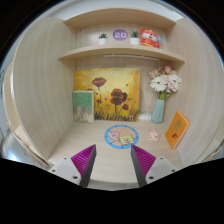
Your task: Arrange mouse
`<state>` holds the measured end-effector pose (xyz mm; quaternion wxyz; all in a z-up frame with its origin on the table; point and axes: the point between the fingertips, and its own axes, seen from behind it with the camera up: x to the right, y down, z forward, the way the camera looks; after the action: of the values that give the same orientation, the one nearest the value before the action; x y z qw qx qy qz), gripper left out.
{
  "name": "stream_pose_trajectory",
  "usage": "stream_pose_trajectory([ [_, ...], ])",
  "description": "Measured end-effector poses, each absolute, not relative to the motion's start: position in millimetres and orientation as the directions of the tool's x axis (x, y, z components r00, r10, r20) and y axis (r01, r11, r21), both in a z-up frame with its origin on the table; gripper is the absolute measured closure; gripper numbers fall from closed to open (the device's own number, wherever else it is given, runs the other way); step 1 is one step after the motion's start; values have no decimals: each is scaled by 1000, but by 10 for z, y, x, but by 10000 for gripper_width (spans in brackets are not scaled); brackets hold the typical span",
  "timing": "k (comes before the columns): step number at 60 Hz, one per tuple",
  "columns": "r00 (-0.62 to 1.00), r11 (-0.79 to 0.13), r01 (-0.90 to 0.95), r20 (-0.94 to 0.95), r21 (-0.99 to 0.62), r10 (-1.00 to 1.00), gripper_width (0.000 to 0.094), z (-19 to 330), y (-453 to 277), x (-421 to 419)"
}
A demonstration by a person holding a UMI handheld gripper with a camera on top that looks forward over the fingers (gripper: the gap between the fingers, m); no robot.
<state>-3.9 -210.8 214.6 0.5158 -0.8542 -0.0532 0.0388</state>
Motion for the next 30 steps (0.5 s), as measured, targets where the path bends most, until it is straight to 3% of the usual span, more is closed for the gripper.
stream_pose_trajectory([
  [6, 994, -489, 58, 3, -870, 111, 250, 1920, -2089, 83],
  [13, 997, -546, 44, 5, -837, 73, 249, 1423, -1963, 325],
  [30, 995, -648, -7, 63, -762, -84, 252, 532, -1451, 1528],
])
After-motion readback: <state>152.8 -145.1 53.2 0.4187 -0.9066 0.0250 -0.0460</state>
